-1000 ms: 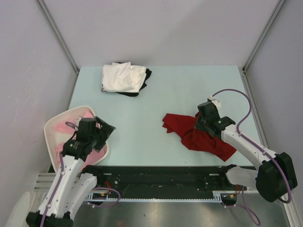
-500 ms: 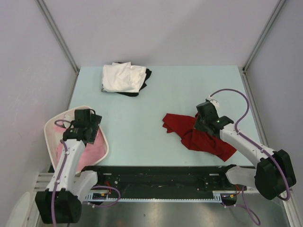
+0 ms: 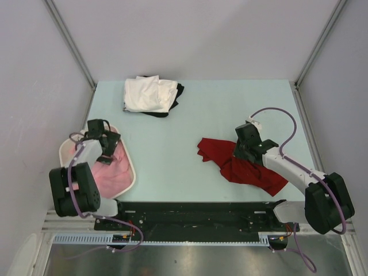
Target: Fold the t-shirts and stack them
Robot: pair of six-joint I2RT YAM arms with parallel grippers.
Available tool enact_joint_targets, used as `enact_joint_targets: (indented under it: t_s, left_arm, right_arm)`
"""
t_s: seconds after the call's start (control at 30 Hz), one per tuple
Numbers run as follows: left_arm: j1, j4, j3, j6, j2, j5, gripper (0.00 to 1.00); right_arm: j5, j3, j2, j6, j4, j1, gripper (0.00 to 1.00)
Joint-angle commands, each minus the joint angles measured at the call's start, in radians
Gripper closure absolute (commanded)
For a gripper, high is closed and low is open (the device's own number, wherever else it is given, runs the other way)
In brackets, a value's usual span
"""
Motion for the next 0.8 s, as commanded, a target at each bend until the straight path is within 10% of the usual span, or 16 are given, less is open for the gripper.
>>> enact_joint_targets:
  t_s: [0.0, 0.17, 0.37, 0.77]
  left_arm:
    - [-0.062, 0.100, 0.189, 0.182, 0.165, 0.080, 0.01]
    - [-0.134, 0.082, 0.312, 0.288, 0.262, 0.119, 0.01]
    - [-0.191, 0.042, 0.282, 0.351, 0.021, 0.145, 0.00]
    - [-0.615, 0.071, 0.095, 0.252, -0.248, 0.175, 0.00]
  right_arm:
    - [-0.005, 0.012, 0.033, -0.006, 0.049, 0.002, 1.00]
    - [0.004, 0.012, 0.032, -0.005, 0.034, 0.007, 1.00]
    - [0.010, 0.012, 0.012, -0.003, 0.024, 0.011, 1.00]
    - [0.019, 0.012, -0.011, 0.000, 0.001, 0.017, 1.00]
